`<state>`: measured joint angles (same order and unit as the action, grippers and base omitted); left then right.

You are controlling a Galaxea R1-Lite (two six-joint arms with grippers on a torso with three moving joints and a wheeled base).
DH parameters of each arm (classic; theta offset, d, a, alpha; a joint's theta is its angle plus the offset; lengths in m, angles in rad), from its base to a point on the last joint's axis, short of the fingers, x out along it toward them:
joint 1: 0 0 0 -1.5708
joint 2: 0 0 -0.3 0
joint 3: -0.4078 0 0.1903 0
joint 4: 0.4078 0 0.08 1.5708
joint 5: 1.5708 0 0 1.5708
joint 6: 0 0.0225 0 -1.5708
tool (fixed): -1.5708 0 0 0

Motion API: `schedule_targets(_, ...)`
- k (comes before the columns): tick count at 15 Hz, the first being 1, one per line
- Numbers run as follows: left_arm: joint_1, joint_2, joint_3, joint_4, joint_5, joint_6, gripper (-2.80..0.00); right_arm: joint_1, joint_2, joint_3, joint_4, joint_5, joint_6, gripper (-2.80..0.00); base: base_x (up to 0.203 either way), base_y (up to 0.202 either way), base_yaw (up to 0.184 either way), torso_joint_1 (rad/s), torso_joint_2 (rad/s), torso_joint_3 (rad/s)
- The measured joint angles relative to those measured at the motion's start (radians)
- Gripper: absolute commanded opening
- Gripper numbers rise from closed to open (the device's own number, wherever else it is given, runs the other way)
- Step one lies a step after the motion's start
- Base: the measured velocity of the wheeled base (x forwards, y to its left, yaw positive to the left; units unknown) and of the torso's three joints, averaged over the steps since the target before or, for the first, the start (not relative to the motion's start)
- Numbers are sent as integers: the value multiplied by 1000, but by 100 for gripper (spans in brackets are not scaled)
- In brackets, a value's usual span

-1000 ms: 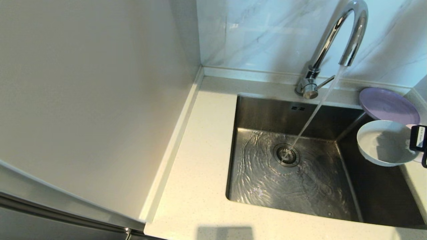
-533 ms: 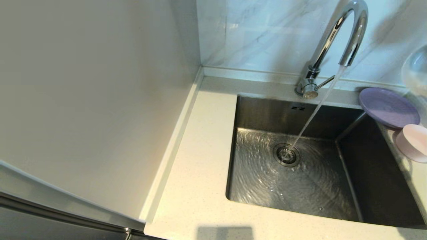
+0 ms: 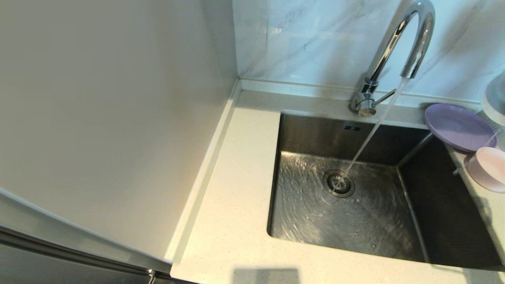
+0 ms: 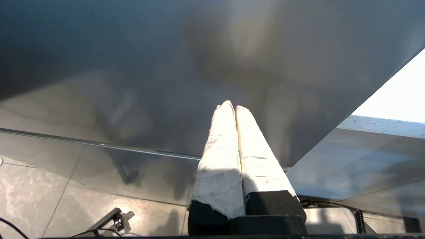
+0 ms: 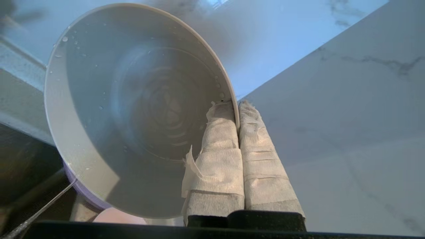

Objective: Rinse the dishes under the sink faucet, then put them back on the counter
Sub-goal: Place the bowl on the table

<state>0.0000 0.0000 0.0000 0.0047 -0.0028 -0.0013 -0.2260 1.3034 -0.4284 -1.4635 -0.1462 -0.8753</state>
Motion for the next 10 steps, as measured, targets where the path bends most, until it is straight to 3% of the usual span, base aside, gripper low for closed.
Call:
schedule_targets(2,0,0,0,0,0,0,-280,3,17,-20,-45,-11,8,-280,0,0,0,0,0,0)
schedule_targets(4,0,0,0,0,0,0,-280,3,18,-152,-15,-62,13,-280,0,0,0,0,0,0)
schedule_targets(7,0,0,0,0,0,0,-280,3,-25,-238,193,-176,38,-280,0,0,0,0,0,0)
schedule_targets(10,0,0,0,0,0,0,-280,3,-84,-258,437,-208,83,-280,0,0,0,0,0,0)
